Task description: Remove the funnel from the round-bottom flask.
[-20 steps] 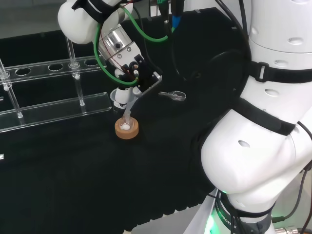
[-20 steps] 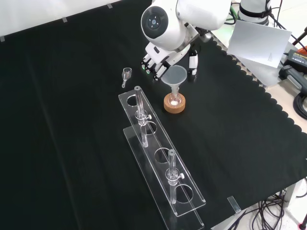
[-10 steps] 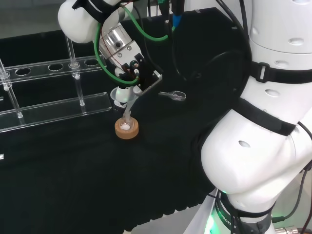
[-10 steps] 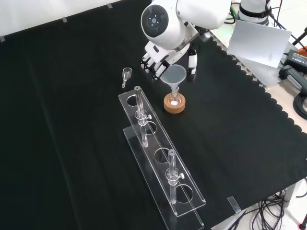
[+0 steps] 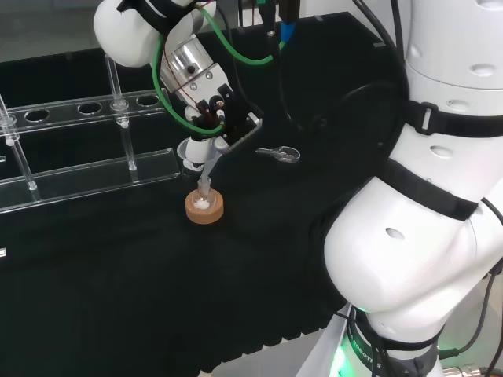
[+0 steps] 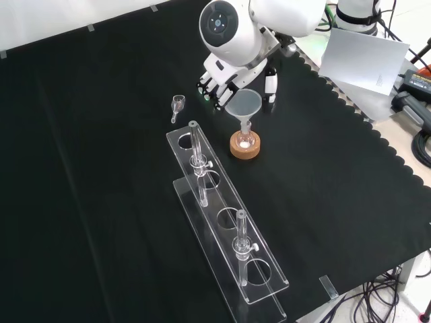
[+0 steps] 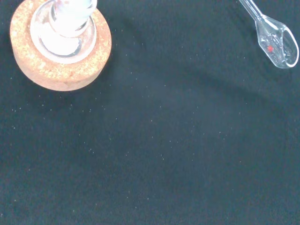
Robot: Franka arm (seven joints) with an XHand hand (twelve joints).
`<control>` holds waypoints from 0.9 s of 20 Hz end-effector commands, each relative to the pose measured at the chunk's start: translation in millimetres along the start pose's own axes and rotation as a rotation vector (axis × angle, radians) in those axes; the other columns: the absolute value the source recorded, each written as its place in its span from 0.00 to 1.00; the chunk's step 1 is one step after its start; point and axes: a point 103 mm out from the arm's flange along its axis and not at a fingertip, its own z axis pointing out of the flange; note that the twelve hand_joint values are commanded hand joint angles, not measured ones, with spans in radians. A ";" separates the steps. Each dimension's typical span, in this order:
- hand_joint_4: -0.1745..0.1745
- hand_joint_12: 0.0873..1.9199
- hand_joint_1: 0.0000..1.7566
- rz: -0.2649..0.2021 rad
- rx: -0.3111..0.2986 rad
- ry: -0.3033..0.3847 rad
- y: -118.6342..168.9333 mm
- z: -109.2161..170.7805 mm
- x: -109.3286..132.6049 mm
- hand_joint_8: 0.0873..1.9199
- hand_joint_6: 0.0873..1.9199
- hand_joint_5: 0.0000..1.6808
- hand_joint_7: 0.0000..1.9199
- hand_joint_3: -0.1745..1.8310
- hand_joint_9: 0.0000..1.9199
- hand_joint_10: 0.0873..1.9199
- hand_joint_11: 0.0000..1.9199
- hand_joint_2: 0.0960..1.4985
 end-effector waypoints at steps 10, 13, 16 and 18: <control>0.45 0.48 0.35 0.014 -0.020 0.015 -6.4 -6.8 -4.3 0.24 0.00 0.35 0.40 0.10 0.14 0.33 0.00 0.50; 0.45 0.48 0.35 0.016 -0.024 0.013 -8.5 -8.3 -5.9 0.24 0.00 0.35 0.40 0.10 0.14 0.33 0.00 0.50; 0.45 0.48 0.35 0.017 -0.031 0.009 -9.3 -10.3 -7.6 0.24 0.00 0.35 0.41 0.10 0.14 0.33 0.00 0.50; 0.45 0.48 0.35 0.018 -0.036 0.009 -9.5 -12.1 -8.6 0.24 0.00 0.35 0.41 0.10 0.14 0.33 0.00 0.50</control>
